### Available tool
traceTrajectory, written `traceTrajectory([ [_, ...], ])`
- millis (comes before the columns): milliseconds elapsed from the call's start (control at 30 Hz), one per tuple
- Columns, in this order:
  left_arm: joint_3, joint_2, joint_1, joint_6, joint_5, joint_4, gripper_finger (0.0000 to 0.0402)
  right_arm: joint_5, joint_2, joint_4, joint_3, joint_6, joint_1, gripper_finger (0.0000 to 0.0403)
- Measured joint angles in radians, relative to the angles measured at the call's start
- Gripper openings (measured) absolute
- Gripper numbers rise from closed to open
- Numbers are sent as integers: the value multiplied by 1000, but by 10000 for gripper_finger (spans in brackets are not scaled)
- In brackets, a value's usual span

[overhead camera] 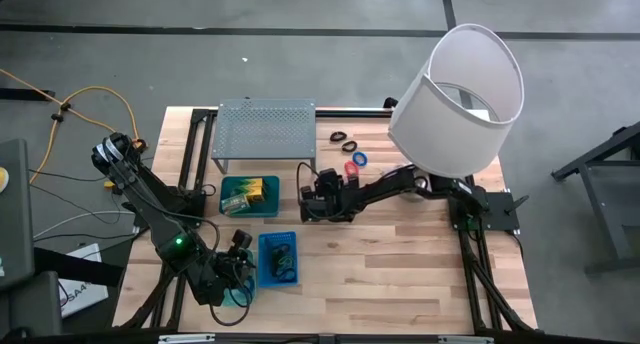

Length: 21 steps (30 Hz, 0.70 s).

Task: Pick & Place Office Desk Supplies
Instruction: Put the orange spring keychain into the green bin

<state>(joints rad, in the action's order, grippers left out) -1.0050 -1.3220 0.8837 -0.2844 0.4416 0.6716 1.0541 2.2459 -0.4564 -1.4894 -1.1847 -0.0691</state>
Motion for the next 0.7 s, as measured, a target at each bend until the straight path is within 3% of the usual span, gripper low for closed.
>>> traceTrajectory([
  [300, 0, 0, 0, 0, 0, 0, 120, -41, 0, -65, 0, -1, 47, 94],
  [700, 0, 0, 0, 0, 0, -3, 120, -71, 0, -251, 0, -159, 96, 94],
])
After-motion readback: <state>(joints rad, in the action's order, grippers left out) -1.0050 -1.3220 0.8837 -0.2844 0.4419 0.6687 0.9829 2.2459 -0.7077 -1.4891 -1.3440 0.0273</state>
